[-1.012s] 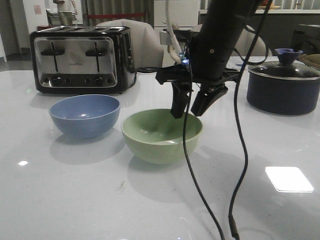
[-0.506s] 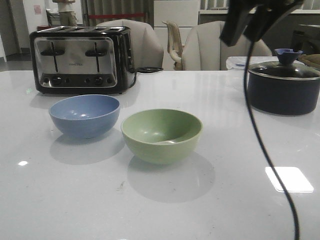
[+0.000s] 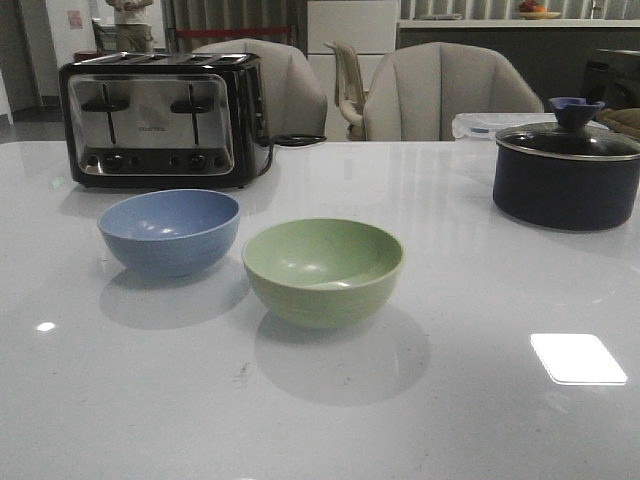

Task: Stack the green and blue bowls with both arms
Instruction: 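Open the right gripper and lift it away from the green bowl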

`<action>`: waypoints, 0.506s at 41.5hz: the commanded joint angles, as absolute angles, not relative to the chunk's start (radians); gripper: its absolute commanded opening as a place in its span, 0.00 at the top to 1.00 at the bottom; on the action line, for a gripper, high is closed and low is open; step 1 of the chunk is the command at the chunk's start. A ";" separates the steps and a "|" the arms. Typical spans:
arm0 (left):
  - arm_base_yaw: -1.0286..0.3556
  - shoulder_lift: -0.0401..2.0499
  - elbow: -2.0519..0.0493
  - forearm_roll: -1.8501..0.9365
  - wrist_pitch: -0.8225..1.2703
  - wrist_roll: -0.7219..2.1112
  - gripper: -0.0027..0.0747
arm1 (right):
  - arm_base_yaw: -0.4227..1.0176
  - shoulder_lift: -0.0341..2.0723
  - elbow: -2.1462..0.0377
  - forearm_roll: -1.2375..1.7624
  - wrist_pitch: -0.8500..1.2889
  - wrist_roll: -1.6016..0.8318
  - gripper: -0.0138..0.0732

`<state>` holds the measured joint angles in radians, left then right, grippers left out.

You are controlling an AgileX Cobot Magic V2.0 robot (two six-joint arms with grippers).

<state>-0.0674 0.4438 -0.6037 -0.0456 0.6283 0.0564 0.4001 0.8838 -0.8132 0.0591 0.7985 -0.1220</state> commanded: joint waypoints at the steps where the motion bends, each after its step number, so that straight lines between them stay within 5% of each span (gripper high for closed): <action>1: -0.068 0.458 -0.631 -0.052 0.549 0.053 0.25 | 0.397 0.803 -0.793 0.064 0.719 -0.128 0.37; 21: -0.077 0.745 -0.793 -0.066 0.596 0.106 0.25 | 0.397 0.720 -0.779 0.064 0.719 -0.128 0.37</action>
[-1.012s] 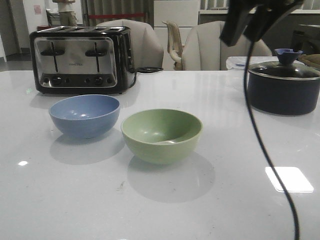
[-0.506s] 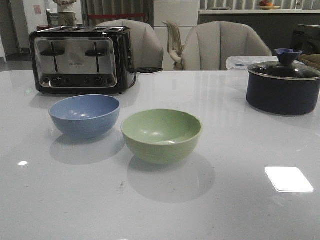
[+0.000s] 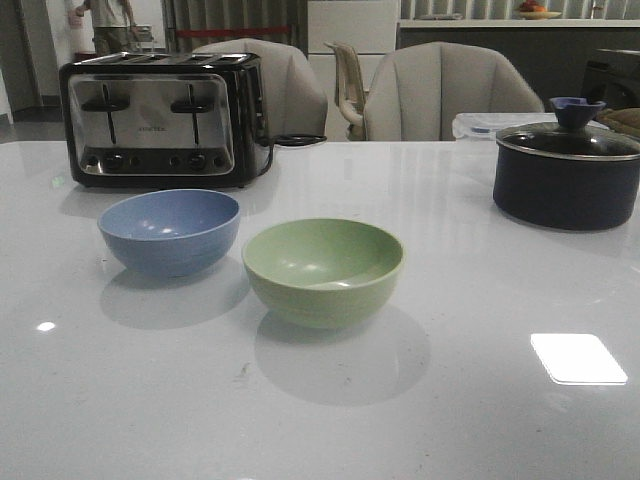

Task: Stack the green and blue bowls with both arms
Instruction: 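Open the right gripper and lift it away from the green bowl, then lower the left gripper onto the rim of the light blue bowl and grasp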

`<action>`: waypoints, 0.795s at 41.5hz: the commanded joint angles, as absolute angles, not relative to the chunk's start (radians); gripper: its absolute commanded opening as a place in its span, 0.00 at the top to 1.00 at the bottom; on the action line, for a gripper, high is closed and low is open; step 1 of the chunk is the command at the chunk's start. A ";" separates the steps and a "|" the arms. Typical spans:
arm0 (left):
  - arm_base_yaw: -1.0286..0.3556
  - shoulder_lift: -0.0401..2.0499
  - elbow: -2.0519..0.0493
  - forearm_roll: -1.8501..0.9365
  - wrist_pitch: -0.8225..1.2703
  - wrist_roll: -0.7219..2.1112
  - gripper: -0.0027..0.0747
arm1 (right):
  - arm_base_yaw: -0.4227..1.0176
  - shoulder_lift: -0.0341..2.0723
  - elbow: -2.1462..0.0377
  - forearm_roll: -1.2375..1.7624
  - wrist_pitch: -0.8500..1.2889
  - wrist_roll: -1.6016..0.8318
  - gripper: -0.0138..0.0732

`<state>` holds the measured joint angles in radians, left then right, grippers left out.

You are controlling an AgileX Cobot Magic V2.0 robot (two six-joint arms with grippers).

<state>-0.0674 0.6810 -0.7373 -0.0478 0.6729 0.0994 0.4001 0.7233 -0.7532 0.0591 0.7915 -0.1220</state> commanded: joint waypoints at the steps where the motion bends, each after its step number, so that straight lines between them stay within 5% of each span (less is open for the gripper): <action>1: -0.085 0.774 -0.804 -0.072 0.589 0.106 0.25 | 0.397 0.720 -0.779 0.064 0.719 -0.128 0.37; 33: -0.186 1.706 -1.312 -0.122 0.606 0.106 0.25 | 0.397 0.720 -0.779 0.064 0.719 -0.128 0.37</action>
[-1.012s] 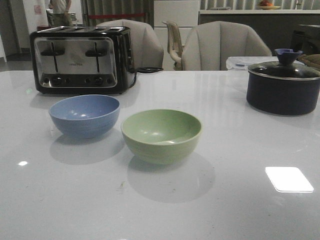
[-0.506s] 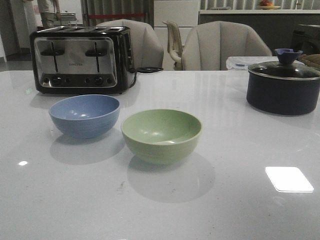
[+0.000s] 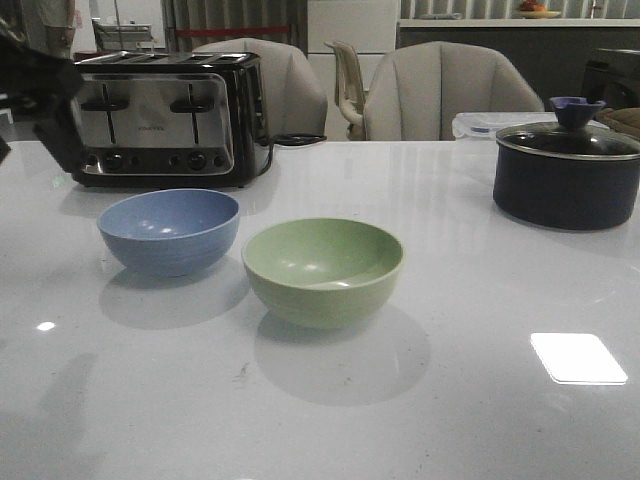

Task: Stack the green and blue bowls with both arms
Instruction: 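Lower the left gripper onto the rim of the light blue bowl and grasp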

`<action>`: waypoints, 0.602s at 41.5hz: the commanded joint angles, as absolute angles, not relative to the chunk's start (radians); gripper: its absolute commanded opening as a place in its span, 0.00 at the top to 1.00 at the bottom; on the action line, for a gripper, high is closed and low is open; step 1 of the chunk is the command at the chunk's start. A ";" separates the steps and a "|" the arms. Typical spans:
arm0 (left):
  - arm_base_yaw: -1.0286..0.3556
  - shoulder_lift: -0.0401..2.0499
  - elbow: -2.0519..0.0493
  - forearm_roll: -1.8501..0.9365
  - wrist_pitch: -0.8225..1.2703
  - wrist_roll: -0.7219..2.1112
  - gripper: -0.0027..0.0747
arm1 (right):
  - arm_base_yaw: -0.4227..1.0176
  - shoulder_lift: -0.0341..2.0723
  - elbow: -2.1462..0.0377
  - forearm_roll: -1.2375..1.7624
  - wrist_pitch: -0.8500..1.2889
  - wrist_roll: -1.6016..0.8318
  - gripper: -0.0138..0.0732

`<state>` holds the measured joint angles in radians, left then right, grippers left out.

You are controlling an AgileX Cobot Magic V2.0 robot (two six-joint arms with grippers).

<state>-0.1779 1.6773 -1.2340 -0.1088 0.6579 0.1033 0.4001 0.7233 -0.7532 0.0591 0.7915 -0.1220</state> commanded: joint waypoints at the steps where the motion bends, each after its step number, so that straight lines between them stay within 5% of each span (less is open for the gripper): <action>1: -0.188 1.726 -1.333 -0.122 0.606 0.106 0.25 | 0.397 0.720 -0.779 0.064 0.719 -0.128 0.37; 16: -0.188 1.931 -1.473 -0.133 0.585 0.106 0.26 | 0.397 0.720 -0.779 0.064 0.719 -0.128 0.37; 25: -0.188 1.954 -1.476 -0.133 0.579 0.106 0.45 | 0.397 0.720 -0.779 0.064 0.719 -0.128 0.37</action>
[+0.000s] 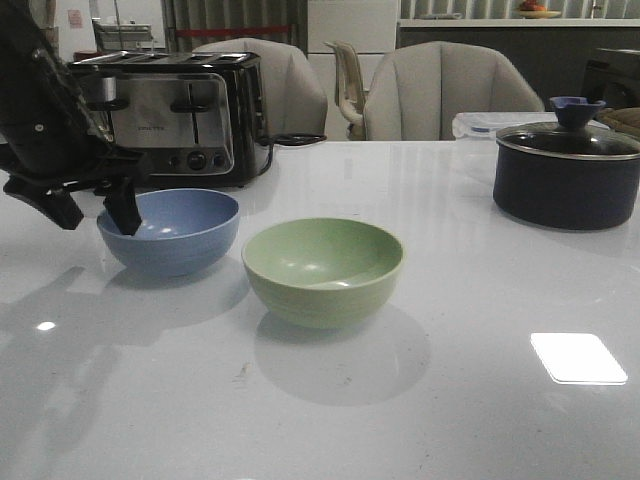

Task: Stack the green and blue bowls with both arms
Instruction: 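Lower the left gripper onto the rim of the light blue bowl and grasp, then lift the blue bowl with the left gripper over the green bowl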

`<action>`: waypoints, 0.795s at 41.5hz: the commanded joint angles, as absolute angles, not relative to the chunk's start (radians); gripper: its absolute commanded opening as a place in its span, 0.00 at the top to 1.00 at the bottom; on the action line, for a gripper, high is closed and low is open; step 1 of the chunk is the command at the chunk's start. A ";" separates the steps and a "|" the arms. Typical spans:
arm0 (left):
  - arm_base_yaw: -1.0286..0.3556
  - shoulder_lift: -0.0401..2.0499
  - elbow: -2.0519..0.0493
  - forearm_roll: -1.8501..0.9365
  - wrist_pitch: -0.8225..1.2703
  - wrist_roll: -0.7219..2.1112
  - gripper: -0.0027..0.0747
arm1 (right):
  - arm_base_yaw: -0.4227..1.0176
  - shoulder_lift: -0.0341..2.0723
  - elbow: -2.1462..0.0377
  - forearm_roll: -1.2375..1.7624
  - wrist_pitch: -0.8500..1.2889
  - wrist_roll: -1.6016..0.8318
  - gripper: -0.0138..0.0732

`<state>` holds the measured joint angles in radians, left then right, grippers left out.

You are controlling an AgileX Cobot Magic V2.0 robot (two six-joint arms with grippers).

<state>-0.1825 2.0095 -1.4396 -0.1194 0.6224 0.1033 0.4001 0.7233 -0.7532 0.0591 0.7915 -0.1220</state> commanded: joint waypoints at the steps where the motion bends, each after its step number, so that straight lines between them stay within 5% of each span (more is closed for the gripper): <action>1: -0.188 1.954 -1.476 -0.133 0.579 0.106 0.48 | 0.397 0.720 -0.779 0.064 0.719 -0.128 0.37; 17: -0.188 1.954 -1.478 -0.133 0.610 0.106 0.84 | 0.397 0.720 -0.779 0.064 0.719 -0.128 0.37; 33: -0.188 1.887 -1.649 -0.106 0.809 0.106 0.83 | 0.397 0.720 -0.779 0.064 0.719 -0.128 0.37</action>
<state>-0.1825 1.9792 -1.5705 -0.1009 0.7997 0.1059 0.4001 0.7233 -0.7532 0.0591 0.7915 -0.1220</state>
